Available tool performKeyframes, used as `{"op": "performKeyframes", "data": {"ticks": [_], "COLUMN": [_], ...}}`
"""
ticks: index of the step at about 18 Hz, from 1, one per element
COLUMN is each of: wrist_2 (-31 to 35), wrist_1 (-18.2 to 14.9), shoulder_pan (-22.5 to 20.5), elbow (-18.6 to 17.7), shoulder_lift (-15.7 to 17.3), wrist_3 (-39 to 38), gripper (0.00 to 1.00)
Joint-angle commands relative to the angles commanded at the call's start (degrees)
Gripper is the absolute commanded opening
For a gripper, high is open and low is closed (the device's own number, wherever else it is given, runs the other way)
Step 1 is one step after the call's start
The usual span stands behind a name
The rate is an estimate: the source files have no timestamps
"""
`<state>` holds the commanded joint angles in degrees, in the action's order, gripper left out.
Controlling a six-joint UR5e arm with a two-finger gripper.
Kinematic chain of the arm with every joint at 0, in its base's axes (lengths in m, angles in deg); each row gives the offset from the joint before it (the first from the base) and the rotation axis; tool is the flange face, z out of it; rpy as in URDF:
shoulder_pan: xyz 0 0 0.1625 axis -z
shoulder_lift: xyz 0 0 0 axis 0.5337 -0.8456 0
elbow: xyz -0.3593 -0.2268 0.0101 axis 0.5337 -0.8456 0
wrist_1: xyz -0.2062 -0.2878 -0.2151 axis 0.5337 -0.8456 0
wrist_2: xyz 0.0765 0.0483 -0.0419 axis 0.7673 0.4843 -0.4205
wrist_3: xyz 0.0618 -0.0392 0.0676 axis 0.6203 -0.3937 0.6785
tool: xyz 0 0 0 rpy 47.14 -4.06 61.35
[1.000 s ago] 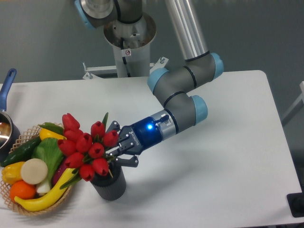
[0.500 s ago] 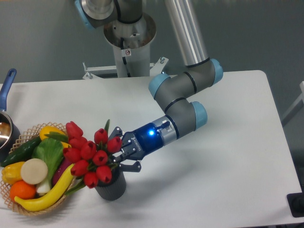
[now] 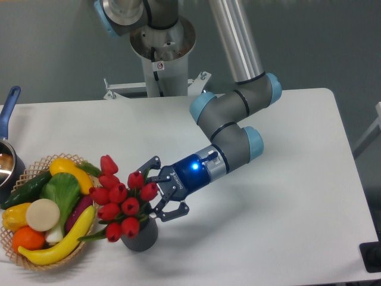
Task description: Insert the flowers into the vase
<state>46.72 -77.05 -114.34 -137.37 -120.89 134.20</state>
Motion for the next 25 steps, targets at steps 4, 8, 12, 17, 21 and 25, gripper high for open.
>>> {"op": "performKeyframes", "data": {"ticks": [4,8,12,17,21,25], "wrist_2": [6.1,10.7,16.1,23.9,28.6,38.1], "wrist_1": [0.0,0.1,0.2,0.2,0.0,0.0], "shoulder_pan": [-0.9,-3.2,-8.2,-13.1,-17.1,-19.9], "elbow": [-0.4,-1.1,-1.9,-2.4,-2.5,-2.6], "shoulder_lift": [1.9,5.3,9.0,15.9,20.0,24.8], "wrist_3": [0.1,0.0,0.9,1.1,1.1,0.8], "gripper": [1.00,1.00,1.00,1.00,1.00,1.00]}}
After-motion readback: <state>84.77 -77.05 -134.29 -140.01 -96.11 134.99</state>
